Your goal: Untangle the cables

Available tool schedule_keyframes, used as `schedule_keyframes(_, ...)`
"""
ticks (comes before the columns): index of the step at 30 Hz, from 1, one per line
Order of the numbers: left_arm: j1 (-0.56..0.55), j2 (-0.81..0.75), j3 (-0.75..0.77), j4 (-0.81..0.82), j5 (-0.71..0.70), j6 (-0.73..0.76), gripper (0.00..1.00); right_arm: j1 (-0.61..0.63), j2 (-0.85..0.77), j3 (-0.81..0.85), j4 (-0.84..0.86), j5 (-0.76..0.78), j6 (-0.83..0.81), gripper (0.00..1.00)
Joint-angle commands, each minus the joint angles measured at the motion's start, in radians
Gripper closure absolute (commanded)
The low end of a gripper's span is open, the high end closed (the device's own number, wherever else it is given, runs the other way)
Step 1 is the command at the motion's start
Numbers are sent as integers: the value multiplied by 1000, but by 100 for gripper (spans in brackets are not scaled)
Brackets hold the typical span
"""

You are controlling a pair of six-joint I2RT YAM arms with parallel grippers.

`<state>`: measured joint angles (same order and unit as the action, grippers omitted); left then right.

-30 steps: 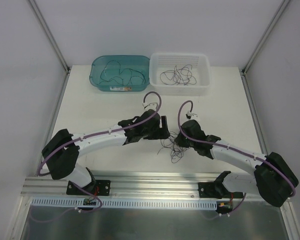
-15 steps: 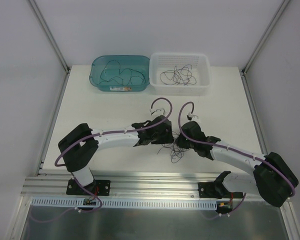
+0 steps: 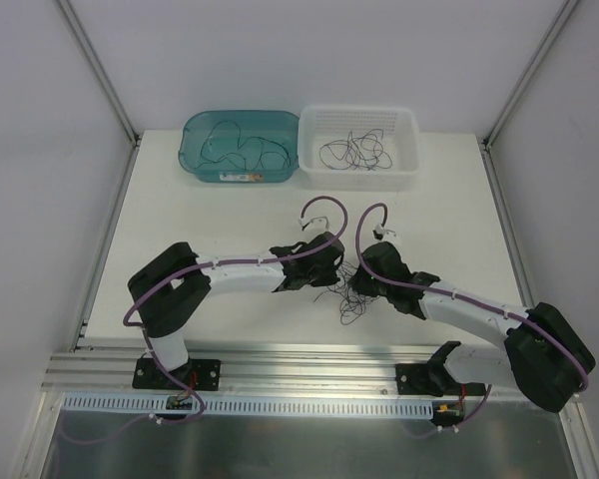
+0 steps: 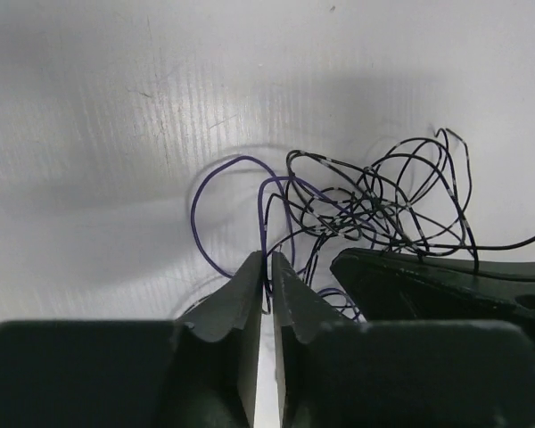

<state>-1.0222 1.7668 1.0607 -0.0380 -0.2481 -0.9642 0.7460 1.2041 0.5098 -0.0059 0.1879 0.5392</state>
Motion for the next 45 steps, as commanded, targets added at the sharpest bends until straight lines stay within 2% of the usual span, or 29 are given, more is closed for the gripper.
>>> schedule_keyframes(1,-10,-13,1,24,-43,16,100,3,-6,6,11,33,4,99)
schedule_keyframes(8,14,-177,-122,21,-106,96,100,-48,-70,12,-130,99,-21,99)
schedule_keyframes(15,149,-450,-297,-31,-120,142,100,-206,-215,-8,-278,125,-71,99)
schedule_keyframes(21,315,-751,-479,-121,-149,124,100,-278,-353,36,-443,165,-146,99)
schedule_keyframes(28,390,-975,-525,-224,-207,169,100,-306,-460,183,-562,153,-226,99)
schedule_keyframes(31,398,-988,-519,-255,-221,203,100,-304,-468,254,-601,113,-255,99)
schedule_keyframes(35,401,-942,-515,-261,-169,211,100,-304,-425,300,-646,38,-292,99)
schedule_keyframes(38,404,-874,-521,-266,-165,213,100,-306,-411,291,-648,16,-291,97)
schedule_keyframes(41,405,-824,-524,-263,-117,185,100,-304,-368,283,-646,-39,-308,92)
schedule_keyframes(45,404,-758,-502,-255,-43,177,100,-277,-293,262,-608,-114,-311,92)
